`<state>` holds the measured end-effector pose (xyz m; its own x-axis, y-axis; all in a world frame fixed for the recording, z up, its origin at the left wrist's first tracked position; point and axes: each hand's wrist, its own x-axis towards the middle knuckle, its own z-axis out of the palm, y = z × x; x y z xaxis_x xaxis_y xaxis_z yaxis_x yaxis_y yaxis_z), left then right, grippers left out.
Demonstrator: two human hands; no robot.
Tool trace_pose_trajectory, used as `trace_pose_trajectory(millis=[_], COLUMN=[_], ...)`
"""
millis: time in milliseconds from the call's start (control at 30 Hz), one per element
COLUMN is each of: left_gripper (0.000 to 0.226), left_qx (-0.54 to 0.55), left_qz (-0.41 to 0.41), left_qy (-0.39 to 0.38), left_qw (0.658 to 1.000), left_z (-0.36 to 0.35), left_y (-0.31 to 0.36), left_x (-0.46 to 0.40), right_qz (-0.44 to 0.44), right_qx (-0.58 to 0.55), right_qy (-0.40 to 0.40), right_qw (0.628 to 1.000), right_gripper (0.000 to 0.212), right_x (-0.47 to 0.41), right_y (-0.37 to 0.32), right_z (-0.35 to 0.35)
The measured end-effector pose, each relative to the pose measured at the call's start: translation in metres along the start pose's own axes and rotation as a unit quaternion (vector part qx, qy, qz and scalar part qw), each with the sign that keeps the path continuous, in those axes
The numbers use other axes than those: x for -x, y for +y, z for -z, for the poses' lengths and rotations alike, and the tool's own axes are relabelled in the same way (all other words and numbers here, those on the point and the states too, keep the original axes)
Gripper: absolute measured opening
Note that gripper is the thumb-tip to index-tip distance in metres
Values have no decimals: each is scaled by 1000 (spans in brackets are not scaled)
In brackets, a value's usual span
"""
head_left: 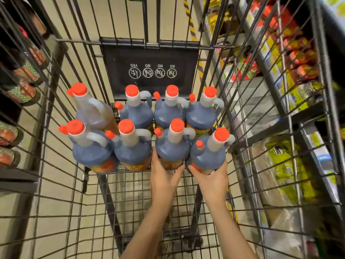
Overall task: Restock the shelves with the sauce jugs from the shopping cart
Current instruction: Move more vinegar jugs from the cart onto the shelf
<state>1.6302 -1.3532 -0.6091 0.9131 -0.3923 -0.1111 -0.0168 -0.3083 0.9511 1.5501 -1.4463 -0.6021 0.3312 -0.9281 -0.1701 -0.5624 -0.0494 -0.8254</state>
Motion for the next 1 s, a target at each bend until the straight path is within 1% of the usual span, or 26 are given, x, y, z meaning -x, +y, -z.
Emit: trace_pose_trajectory(millis=[67,133,267,367,467,567,633,733,800,867,933,1000], left_gripper=[100,101,97,88,79,88,91,88,91,92,89,87], left_qx=[12,18,8,13,0,-19,-25,-38,-49,-48,-47,-48], left_qz=[3,11,32,44,51,70,71,79,78,71,61,38], left_qy=[-12,-10,33,70,85,89,103,96,93,95,100,105], left_qw=[1000,1000,999,996,995,993,992,991,991,992,992,993], left_z=[-2,-3,-6,-5,4,16,28,49,63,76,88,100], left_y=[-3,-3,5,13,16,25,39,61,80,106,137,169], left_x=[-10,-18,-15,-5,5,18,30,43,49,54,57,58], right_qz=[6,12,8,-3,-15,-27,-31,-35,-44,-45,-38,-31], right_qx=[10,25,28,26,26,27,33,34,20,-1,-18,-29], right_qy=[10,19,24,24,28,26,20,2,-8,-13,-7,-3], right_qw=[1000,999,999,999,999,999,999,999,999,999,999,999], right_gripper=[93,92,97,90,83,78,80,84,85,85,82,79], right_x=[6,10,15,18,26,38,48,63,72,80,85,90], right_y=[3,5,2,-4,-10,-20,-30,-54,-74,-99,-126,-154], right_z=[1,2,4,8,12,18,24,37,49,63,79,97])
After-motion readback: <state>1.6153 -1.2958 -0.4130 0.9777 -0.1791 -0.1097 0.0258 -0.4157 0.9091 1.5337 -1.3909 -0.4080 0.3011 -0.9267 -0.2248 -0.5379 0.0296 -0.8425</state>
